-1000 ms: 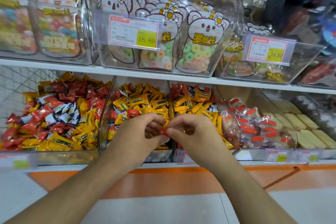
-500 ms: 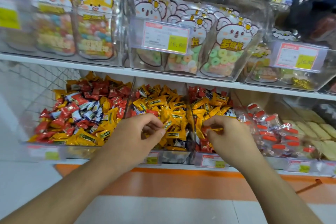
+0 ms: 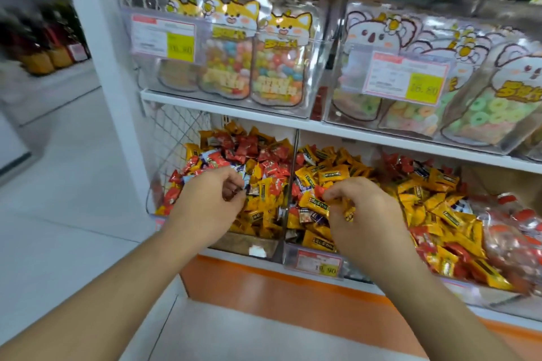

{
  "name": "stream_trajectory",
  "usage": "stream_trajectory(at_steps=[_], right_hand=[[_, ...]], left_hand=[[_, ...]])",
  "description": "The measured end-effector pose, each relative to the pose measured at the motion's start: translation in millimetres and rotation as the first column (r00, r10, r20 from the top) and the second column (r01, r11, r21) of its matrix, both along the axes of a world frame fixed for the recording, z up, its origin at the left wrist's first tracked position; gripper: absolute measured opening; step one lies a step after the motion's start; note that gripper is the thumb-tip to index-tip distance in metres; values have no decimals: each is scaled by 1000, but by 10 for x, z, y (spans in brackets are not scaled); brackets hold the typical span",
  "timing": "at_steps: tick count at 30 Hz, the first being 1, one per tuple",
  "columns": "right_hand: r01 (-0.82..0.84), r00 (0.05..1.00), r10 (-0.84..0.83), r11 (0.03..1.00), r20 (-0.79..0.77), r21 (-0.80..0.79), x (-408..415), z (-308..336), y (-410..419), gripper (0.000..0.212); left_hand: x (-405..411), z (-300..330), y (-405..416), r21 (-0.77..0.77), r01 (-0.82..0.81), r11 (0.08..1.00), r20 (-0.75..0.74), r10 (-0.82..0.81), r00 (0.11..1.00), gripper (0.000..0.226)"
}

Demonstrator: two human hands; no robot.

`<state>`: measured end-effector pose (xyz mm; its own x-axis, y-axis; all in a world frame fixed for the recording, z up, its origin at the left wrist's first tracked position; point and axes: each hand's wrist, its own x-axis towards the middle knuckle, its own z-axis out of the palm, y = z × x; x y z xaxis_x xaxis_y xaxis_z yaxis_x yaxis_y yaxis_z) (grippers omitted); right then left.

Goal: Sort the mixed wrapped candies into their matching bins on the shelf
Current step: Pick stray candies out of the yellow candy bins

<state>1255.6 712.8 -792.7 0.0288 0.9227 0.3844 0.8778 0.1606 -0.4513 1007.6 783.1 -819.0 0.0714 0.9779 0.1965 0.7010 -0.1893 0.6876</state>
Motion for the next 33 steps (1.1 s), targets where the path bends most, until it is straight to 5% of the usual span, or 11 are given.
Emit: stream_trajectory(at_steps=[6,13,23,33], right_hand=[[-92,995,93,996,22,-8,-284,-97,194,24],[-146,989,146,989,37,-4,-467,-135,311,25],[-128,992,128,992,18,2,-470,-159,247,27],[-134,991,134,991,-20,12,-414,-89,202,24]], left_hand=[[-443,-54,200,47,-82,996,-180,89,980,36],[-688,-226,216,-71,-11,997,-295,-11,956,71],[-588,-295,277,-102,-18,995,-205,-3,979,41],[-473,-125,187,51,-33,998,-128,39,991,18]])
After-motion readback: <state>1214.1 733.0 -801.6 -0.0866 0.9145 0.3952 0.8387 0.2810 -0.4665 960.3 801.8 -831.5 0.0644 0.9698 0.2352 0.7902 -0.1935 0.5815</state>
